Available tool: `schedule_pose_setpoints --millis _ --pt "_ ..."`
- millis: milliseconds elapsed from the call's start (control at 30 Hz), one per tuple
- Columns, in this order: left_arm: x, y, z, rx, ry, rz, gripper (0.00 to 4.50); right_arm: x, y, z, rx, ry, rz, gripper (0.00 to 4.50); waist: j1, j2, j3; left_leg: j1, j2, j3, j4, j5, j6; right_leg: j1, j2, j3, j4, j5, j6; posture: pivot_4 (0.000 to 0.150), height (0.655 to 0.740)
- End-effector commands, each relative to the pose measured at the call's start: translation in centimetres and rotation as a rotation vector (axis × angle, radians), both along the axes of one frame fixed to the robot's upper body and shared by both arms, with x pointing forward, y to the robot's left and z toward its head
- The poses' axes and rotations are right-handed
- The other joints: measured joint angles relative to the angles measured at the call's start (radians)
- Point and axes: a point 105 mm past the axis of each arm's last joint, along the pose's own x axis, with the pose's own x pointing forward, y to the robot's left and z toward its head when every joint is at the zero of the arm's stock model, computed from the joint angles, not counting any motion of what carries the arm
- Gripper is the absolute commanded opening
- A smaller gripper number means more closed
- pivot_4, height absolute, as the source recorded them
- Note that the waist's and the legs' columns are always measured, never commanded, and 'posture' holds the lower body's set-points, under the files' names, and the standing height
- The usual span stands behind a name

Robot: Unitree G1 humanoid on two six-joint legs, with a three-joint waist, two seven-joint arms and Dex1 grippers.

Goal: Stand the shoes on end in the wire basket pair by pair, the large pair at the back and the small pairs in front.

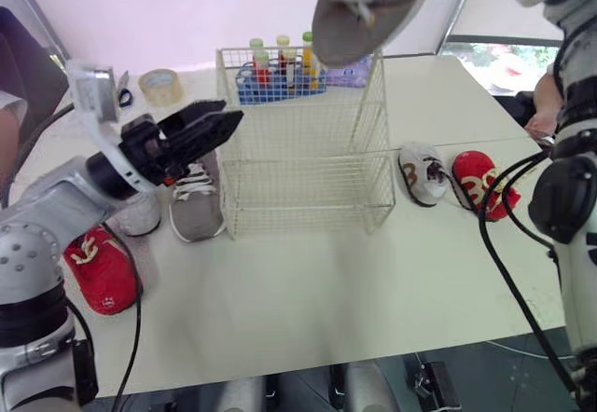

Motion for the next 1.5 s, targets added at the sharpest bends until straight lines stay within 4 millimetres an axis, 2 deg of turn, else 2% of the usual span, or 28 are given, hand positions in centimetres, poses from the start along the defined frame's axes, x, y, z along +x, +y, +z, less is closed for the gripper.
schedule_pose_setpoints --millis 33,200,400,533,633,733,867,967,1133,1167,1367,1500 --pt "-0.5 1.4 2.0 -0.105 -0.049 0.043 3.41 -0.7 0.3 1.2 -0.035 -0.064 0.006 1.65 0.003 0.0 0.0 0.0 0.0 0.0 0.0 0.0 0.0 0.0 0.0 0.0 0.0 0.0 0.0 0.15 0.74" --pt "-0.6 1.7 1.6 -0.138 -0.022 0.06 3.41 1.4 2.0 -2.2 -0.165 -0.011 -0.038 1.65 -0.002 0.0 0.0 0.0 -0.001 0.0 0.0 0.0 -0.001 0.0 -0.001 0.001 0.0 0.0 0.0 0.15 0.74" --pt "-0.9 1.4 1.0 -0.091 -0.006 0.057 3.41 2.3 3.3 -4.1 -0.203 0.064 -0.009 1.65 -0.003 0.0 0.0 0.0 -0.001 0.0 -0.001 0.001 -0.002 -0.002 0.0 0.001 0.002 0.0 0.0 0.15 0.74" --pt "-1.3 0.9 -0.7 0.098 -0.006 0.091 3.41 3.0 3.9 -5.8 -0.216 0.125 -0.002 1.65 -0.005 0.0 0.0 0.0 -0.001 0.001 -0.001 0.0 -0.003 -0.002 0.0 0.001 0.001 0.0 0.0 0.15 0.74" --pt "-1.3 0.9 -1.1 0.25 -0.04 0.156 3.41 3.4 3.9 -6.5 -0.201 0.147 -0.005 1.65 -0.002 0.001 0.001 0.0 -0.001 0.001 -0.001 0.0 -0.005 -0.002 0.001 0.001 0.001 0.0 0.0 0.15 0.74" --pt "-2.0 0.2 -0.9 0.32 -0.073 0.175 3.41 3.6 3.7 -7.0 -0.187 0.157 -0.015 1.65 -0.001 0.001 0.001 0.0 -0.001 0.001 -0.002 0.0 -0.005 -0.002 0.001 0.002 0.001 0.0 0.0 0.15 0.74" --pt "-2.3 0.1 -2.4 0.462 -0.062 0.226 3.41 4.0 3.6 -7.7 -0.182 0.167 -0.031 1.65 -0.004 0.001 0.001 0.0 -0.001 0.001 -0.002 0.0 -0.005 -0.002 0.001 0.002 0.001 0.0 0.0 0.15 0.74" --pt "-2.5 -0.1 -2.6 0.459 -0.053 0.231 3.41 4.3 3.6 -8.5 -0.197 0.174 -0.055 1.65 -0.004 0.002 0.001 0.0 -0.001 0.001 -0.003 0.0 -0.006 -0.002 0.001 0.002 0.001 0.0 0.0 0.15 0.74" --pt "-2.4 0.0 -3.0 0.432 -0.026 0.231 3.5 4.8 3.4 -9.1 -0.208 0.173 -0.101 4.16 -0.003 0.002 0.001 0.0 -0.001 0.001 -0.002 0.0 -0.006 -0.002 0.001 0.002 0.001 0.0 0.0 0.15 0.74" --pt "-2.4 -0.1 -3.1 0.429 -0.02 0.228 3.5 4.9 3.3 -9.0 -0.202 0.174 -0.109 4.47 -0.004 0.002 0.001 0.0 -0.001 0.001 -0.002 0.0 -0.006 -0.002 0.001 0.002 0.001 0.0 0.0 0.15 0.74" --pt "-2.3 0.1 -3.5 0.399 0.006 0.228 3.5 4.4 2.2 -6.9 -0.162 0.13 -0.134 4.47 -0.004 0.002 0.001 0.0 -0.001 0.001 -0.002 0.001 -0.005 -0.002 0.002 0.002 0.001 0.0 0.0 0.15 0.74" --pt "-2.1 0.2 -3.8 0.397 0.018 0.233 3.5 3.7 0.6 -5.3 -0.115 0.094 -0.147 4.47 -0.001 0.002 0.001 0.0 -0.001 0.001 -0.002 0.001 -0.005 -0.002 0.002 0.002 0.001 0.0 0.0 0.15 0.74"
